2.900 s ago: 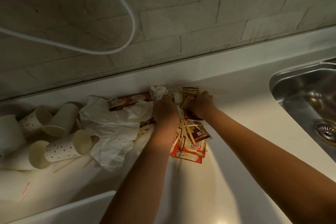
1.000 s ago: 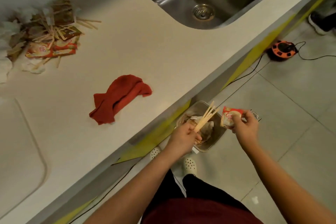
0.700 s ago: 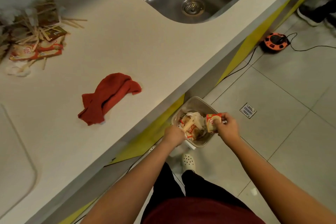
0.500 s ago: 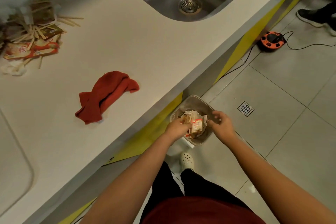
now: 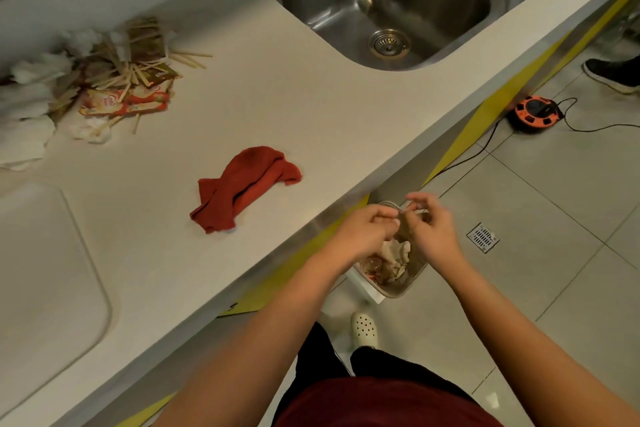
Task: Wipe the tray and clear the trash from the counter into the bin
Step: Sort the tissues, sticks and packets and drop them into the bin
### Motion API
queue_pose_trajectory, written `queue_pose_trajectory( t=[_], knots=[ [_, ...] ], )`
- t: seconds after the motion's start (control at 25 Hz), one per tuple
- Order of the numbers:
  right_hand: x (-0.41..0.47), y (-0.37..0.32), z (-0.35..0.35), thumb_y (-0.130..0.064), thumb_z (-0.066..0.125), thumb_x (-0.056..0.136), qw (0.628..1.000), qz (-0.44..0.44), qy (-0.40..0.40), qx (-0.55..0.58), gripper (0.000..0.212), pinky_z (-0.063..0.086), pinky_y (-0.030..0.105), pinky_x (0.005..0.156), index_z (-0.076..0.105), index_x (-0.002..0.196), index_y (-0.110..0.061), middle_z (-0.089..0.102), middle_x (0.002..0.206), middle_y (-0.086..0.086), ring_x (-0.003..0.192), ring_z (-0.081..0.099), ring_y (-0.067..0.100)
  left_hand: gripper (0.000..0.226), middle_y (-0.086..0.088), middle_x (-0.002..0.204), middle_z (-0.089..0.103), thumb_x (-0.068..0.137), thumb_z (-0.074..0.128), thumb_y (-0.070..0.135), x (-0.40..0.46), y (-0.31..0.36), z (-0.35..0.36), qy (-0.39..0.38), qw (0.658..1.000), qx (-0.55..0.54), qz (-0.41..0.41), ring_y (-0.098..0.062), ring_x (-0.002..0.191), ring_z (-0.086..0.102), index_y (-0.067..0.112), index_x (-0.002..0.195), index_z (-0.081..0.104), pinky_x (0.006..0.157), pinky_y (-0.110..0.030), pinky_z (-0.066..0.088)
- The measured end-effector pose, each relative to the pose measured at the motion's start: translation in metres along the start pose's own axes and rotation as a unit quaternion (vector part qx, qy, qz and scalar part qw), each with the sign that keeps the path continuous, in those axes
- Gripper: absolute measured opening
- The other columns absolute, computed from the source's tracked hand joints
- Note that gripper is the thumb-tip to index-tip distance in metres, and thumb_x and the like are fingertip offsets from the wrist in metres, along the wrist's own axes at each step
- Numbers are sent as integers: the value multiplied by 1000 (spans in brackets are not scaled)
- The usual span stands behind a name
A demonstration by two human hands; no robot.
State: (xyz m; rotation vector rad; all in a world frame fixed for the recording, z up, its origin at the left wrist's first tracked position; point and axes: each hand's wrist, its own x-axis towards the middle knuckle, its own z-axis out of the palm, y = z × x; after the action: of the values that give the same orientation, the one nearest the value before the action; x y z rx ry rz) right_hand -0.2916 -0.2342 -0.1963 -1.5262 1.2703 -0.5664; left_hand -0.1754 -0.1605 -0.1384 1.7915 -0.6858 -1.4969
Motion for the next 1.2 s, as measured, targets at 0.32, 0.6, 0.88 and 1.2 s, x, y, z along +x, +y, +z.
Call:
queue_pose_trajectory(
  t=[0.32, 0.6, 0.88, 1.2],
  knots=[
    [23, -142, 36, 1, 52, 89, 980, -163, -62, 97, 20, 46, 25, 56, 57, 98, -16, 52, 78, -6, 65, 51, 19, 16, 10, 89, 63, 94, 52, 18, -68, 83, -94, 91, 983, -107, 121, -8, 78, 58, 29, 95, 63, 65, -25, 41],
    [43, -196, 120, -2, 53, 87, 968, -191, -160, 42, 19, 44, 32, 59, 61, 89, -19, 55, 75, -7, 61, 49, 24, 14, 11, 90, 62, 92, 54, 18, -86, 84, -199, 256, 945, -147, 143, -8, 76, 57, 28, 91, 63, 61, -23, 38],
    [72, -241, 194, -8, 53, 90, 951, -215, -212, -61, 14, 41, 6, 55, 62, 95, -17, 57, 87, -3, 58, 50, 5, 19, 4, 87, 65, 89, 55, 15, -70, 56, -314, 428, 884, -163, 89, -8, 72, 53, 21, 105, 64, 60, -24, 39],
    [120, -282, 271, -17, 56, 91, 925, -243, -219, -192, 20, 48, 31, 83, 61, 110, -15, 56, 113, 7, 93, 54, 18, 14, -3, 102, 68, 83, 58, 14, -51, 32, -398, 497, 859, -109, 54, -19, 86, 62, 24, 89, 65, 71, -28, 52]
  ],
)
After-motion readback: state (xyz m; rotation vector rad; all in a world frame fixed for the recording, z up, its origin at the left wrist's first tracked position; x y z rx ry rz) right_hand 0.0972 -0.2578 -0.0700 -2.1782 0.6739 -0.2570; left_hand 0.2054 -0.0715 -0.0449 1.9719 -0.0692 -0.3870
